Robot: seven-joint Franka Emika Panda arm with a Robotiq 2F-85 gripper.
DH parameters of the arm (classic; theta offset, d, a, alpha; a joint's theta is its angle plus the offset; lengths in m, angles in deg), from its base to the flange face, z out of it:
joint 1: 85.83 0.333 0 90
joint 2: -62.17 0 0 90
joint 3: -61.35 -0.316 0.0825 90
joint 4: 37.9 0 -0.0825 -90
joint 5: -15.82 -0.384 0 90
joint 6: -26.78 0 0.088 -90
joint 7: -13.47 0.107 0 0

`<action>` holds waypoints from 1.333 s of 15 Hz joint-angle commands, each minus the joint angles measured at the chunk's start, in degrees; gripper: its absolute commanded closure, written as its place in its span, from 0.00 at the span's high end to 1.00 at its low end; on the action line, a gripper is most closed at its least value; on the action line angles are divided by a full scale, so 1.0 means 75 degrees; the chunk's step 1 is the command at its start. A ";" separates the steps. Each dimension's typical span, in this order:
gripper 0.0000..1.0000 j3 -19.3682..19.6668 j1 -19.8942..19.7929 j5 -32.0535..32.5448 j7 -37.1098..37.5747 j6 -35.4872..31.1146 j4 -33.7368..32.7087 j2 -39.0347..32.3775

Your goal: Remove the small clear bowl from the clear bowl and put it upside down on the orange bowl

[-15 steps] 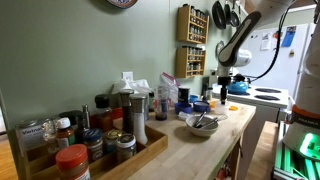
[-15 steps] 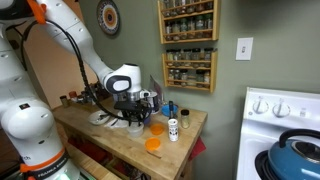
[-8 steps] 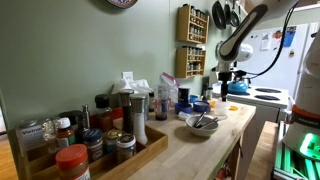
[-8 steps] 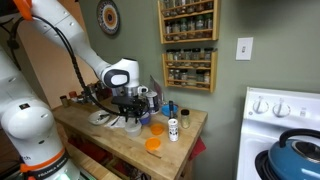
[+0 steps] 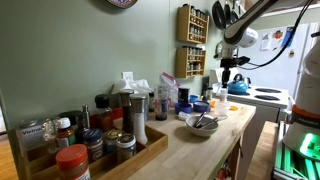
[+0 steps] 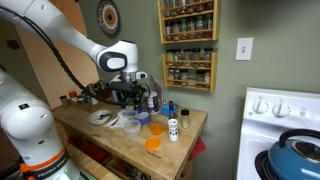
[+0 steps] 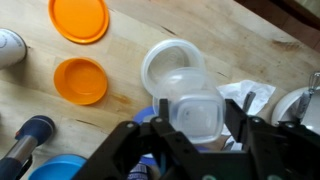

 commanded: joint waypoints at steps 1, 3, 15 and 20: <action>0.32 0.0321 -0.0256 -0.0027 0.0139 0.0562 -0.0588 0.0023; 0.57 0.0246 -0.0176 0.0017 0.0087 0.0356 -0.0441 0.0144; 0.57 0.1016 -0.0503 -0.0552 -0.0109 -0.0343 -0.0563 -0.0520; 0.32 0.1063 -0.0592 -0.0772 0.0021 -0.1166 -0.0575 -0.1039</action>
